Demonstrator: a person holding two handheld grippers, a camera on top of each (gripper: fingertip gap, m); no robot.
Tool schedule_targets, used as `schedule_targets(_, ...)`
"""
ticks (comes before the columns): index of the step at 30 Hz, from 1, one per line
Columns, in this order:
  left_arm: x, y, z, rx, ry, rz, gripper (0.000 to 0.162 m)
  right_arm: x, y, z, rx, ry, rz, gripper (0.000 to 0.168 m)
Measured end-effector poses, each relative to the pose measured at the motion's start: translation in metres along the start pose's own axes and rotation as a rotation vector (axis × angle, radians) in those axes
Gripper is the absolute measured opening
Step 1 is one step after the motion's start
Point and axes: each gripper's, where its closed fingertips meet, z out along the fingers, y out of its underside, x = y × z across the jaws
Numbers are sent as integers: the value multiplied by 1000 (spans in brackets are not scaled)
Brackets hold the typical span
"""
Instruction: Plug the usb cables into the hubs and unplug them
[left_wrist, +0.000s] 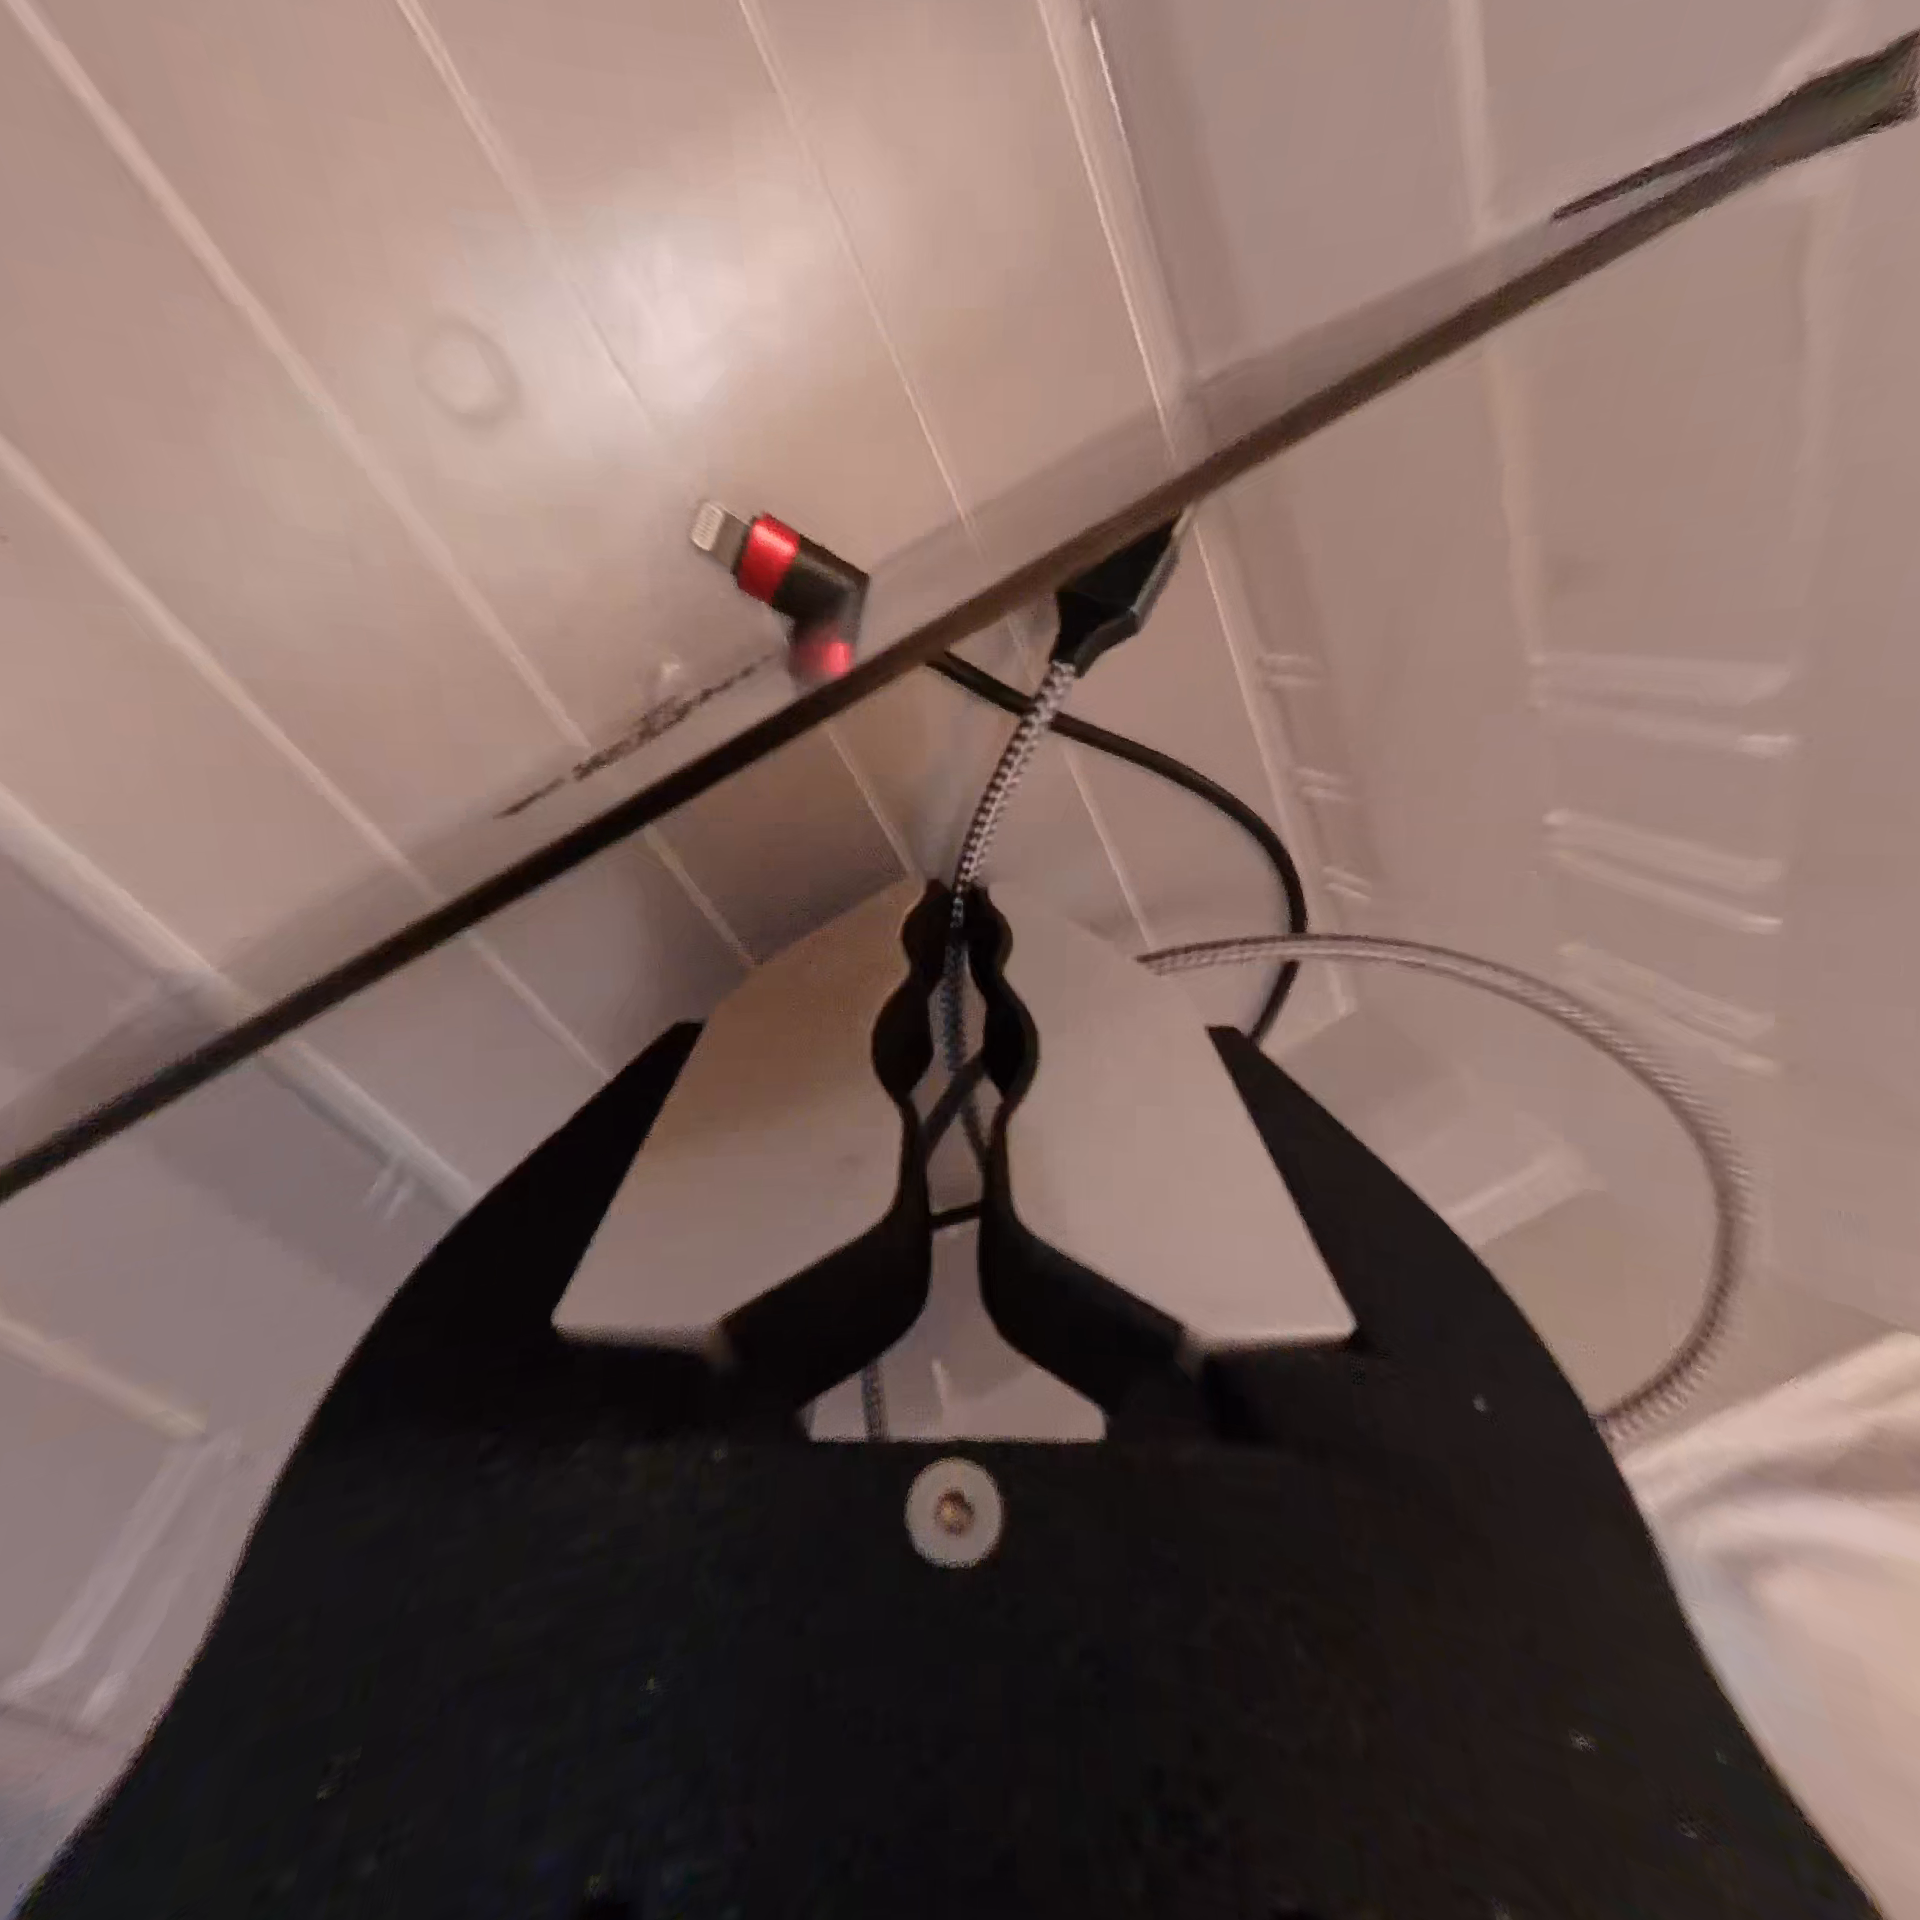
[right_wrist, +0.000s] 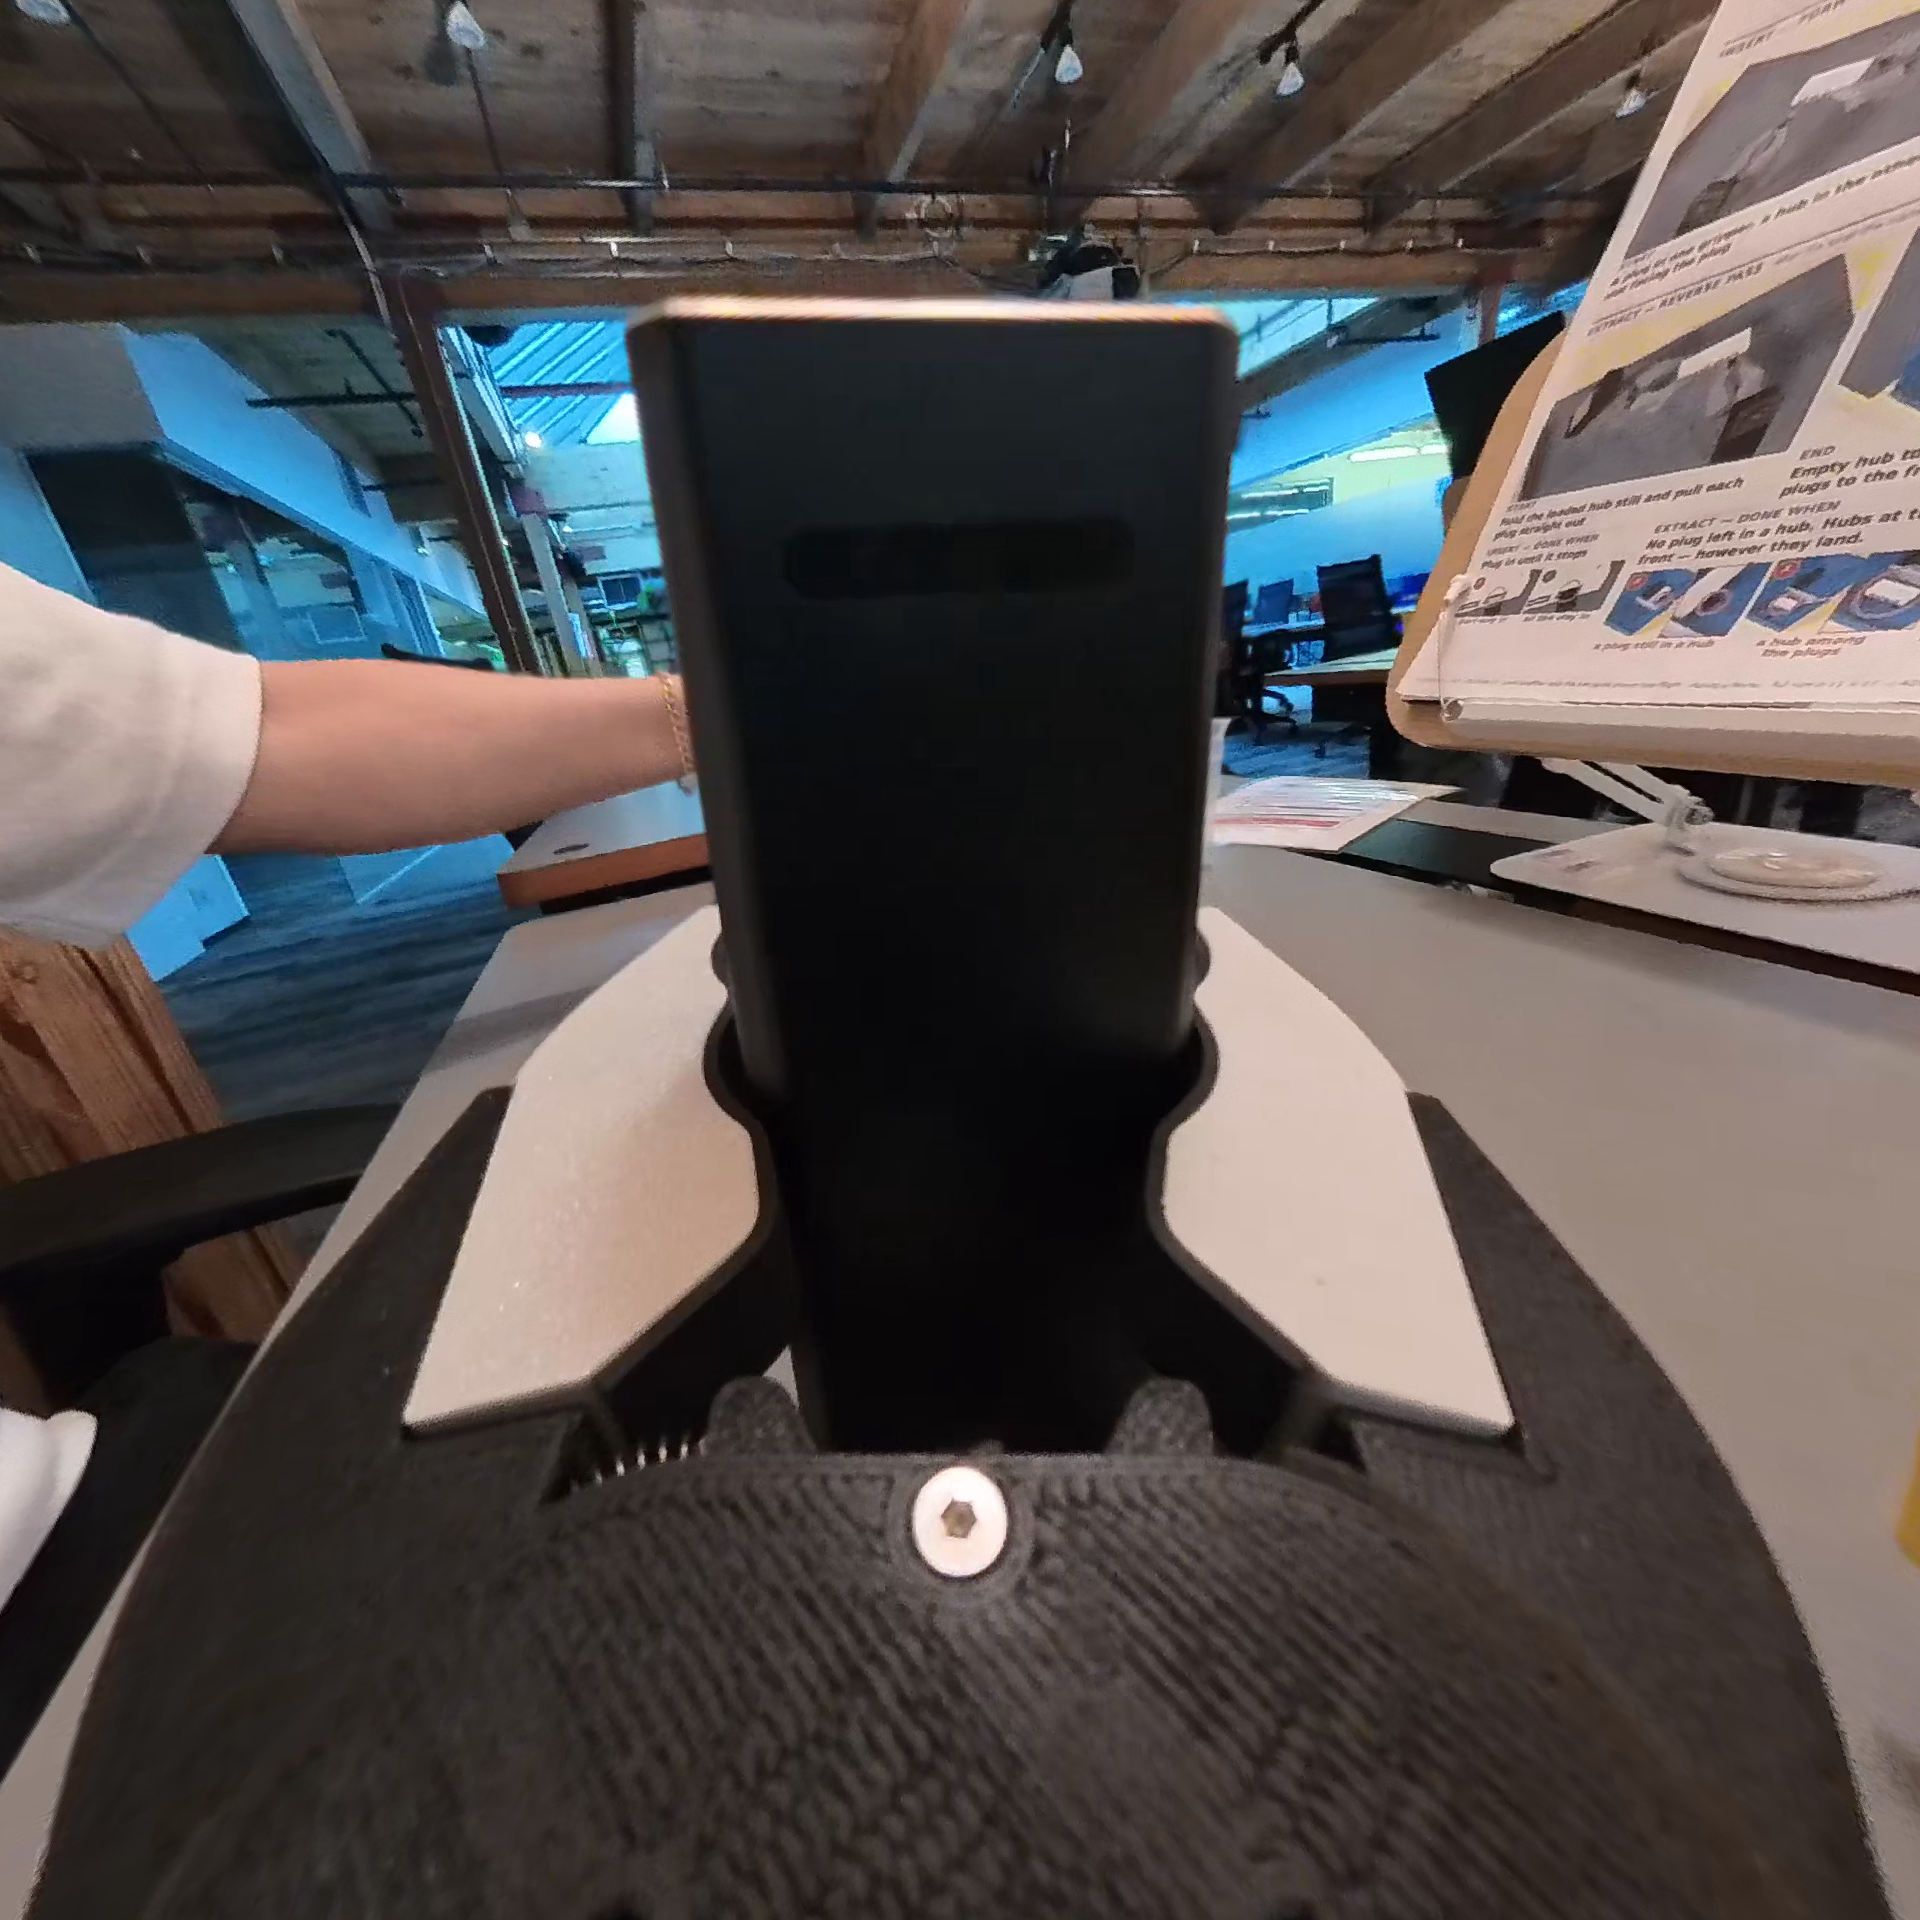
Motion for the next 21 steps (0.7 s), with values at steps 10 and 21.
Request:
schedule_targets(10,7,-36,-150,472,-512,344,3,-5,2,2,-17,-28,-15,78)
schedule_targets(21,241,2,-292,1083,-90,985,2,-6,5,4,-33,-29,-28,78)
